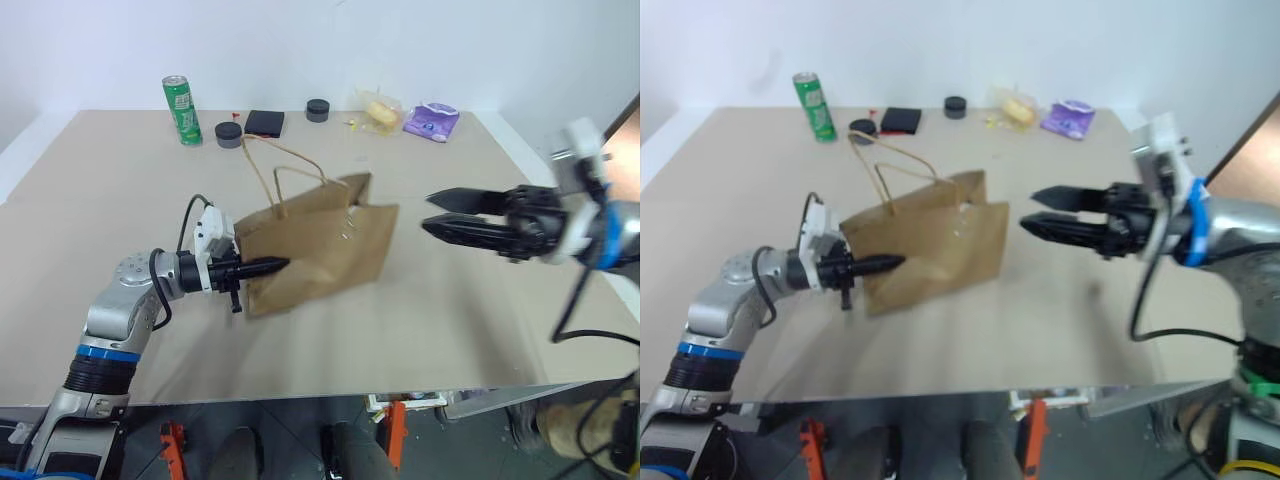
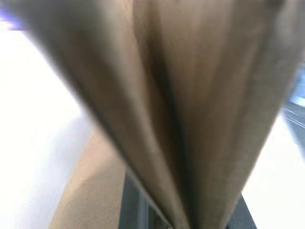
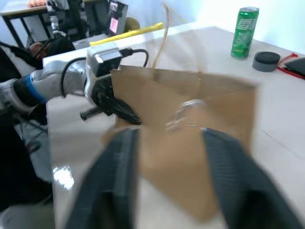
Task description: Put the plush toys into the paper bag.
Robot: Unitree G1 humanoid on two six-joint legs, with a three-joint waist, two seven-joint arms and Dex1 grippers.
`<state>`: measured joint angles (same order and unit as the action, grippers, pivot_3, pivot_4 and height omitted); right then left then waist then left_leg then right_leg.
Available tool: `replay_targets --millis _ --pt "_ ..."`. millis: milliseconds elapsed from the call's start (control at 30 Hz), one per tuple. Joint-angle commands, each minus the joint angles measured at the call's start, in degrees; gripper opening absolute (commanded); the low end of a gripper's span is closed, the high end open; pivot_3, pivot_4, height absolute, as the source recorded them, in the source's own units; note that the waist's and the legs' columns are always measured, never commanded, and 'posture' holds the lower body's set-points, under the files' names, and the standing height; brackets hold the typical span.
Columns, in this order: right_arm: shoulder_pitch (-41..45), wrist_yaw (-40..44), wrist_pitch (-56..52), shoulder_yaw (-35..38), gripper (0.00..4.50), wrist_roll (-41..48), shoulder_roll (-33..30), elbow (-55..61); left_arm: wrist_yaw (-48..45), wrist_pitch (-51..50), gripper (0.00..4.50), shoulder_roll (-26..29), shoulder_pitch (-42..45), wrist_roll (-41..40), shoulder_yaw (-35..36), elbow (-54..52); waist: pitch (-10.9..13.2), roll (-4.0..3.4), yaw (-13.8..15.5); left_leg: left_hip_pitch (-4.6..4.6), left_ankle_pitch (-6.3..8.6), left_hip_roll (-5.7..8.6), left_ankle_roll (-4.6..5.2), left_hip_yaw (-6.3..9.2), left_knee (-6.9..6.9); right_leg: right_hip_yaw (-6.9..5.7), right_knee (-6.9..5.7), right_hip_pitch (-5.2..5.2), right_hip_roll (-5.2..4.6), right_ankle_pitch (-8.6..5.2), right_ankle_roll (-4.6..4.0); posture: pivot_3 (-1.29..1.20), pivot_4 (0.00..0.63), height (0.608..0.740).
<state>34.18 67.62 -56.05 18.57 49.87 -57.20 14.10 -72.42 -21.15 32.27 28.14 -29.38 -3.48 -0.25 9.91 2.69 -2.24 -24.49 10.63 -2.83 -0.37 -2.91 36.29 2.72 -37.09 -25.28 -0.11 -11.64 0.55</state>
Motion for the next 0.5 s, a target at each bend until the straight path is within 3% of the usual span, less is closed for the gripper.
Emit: replay_targets --millis 33,267,300,367,400,500 --pt "1.8 5.2 1.3 -0.7 4.38 0.9 -3.8 -1.4 -5.8 0.7 0.00 2.2 1.5 -0.7 -1.7 -2.0 0.0 -0.01 -0.2 0.02 0.00 -0.02 0.00 0.01 0.00 0.00 -0.01 0.01 0.04 0.00 -0.01 0.00 0.150 0.740" --pt "2.4 7.1 4.8 -4.6 4.38 -1.8 -5.1 -3.1 -5.4 8.8 0.00 0.1 3.1 6.0 -4.3 5.0 0.0 -0.04 -0.2 0.02 -0.01 0.00 0.01 -0.06 0.09 0.07 -0.05 0.01 -0.01 0.03 0.03 0.00 0.150 0.740" --pt "2.5 7.0 4.9 -4.7 4.50 -1.7 -5.1 -3.1 -4.9 8.4 0.75 -0.3 3.2 5.8 -4.0 5.0 0.0 -0.04 -0.2 -0.02 -0.01 0.05 0.01 -0.07 0.10 0.08 -0.05 -0.01 -0.06 0.04 0.06 0.00 0.150 0.740" --pt "2.6 6.7 5.0 -4.7 4.50 -1.5 -5.0 -2.8 -4.4 7.4 1.40 -0.3 2.9 5.5 -3.6 4.0 0.0 -0.04 -0.2 -0.11 0.00 0.07 0.01 -0.06 0.14 0.08 -0.04 -0.05 -0.09 0.04 0.15 0.00 0.150 0.740" --pt "2.6 6.6 5.0 -4.7 4.50 -1.4 -5.1 -2.7 -4.2 6.4 2.06 0.0 2.2 4.8 -3.2 2.8 0.0 -0.04 -0.2 -0.15 0.00 0.07 0.00 -0.07 0.14 0.08 -0.03 -0.07 -0.10 0.03 0.18 0.00 0.150 0.740" --pt "2.4 6.4 4.9 -4.8 4.50 -1.3 -5.1 -2.6 -3.0 2.5 3.42 1.2 0.3 1.9 -1.3 -1.1 0.0 -0.05 -0.2 -0.16 0.02 0.08 0.02 -0.04 0.14 0.08 -0.03 -0.07 -0.11 0.03 0.28 0.00 0.150 0.740"
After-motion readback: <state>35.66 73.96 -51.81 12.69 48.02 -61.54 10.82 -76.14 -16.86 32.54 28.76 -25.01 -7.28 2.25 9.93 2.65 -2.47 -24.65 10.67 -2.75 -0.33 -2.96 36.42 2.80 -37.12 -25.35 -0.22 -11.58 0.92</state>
